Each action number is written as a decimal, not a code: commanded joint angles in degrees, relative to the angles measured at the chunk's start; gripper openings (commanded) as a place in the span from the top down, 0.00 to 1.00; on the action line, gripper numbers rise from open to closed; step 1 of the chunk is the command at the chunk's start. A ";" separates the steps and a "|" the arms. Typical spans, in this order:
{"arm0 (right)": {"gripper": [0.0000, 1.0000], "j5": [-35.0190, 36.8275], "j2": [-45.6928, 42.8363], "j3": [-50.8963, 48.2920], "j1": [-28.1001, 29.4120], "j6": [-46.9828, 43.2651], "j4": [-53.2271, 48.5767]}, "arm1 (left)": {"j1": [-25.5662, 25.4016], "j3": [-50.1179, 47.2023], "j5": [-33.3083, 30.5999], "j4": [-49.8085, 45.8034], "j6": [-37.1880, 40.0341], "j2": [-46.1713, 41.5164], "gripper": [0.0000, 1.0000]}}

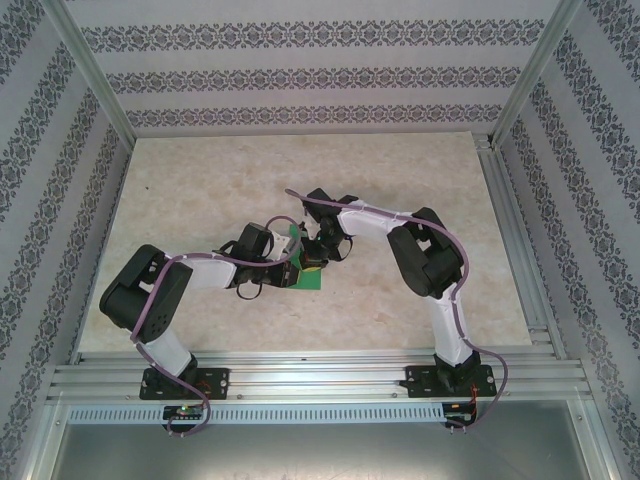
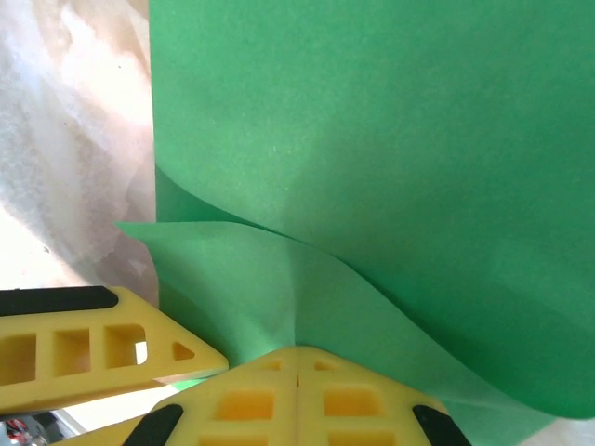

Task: Fold a paper plane with a square sheet of paper (fold left side to right side)
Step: Fold the triangle a second time at the center of the table.

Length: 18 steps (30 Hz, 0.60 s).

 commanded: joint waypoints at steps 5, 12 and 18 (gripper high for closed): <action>0.95 4.97 1.87 1.43 -2.21 -3.05 -3.84 | -1.05 -2.15 -5.22 -6.72 1.67 2.93 0.84; 0.95 7.09 1.80 2.40 -5.36 -4.70 -5.32 | -1.05 -2.40 -5.41 -6.65 1.77 3.14 0.84; 0.95 8.63 2.75 3.06 -8.73 -5.82 -6.07 | -1.05 -2.57 -5.41 -6.70 1.74 2.81 0.84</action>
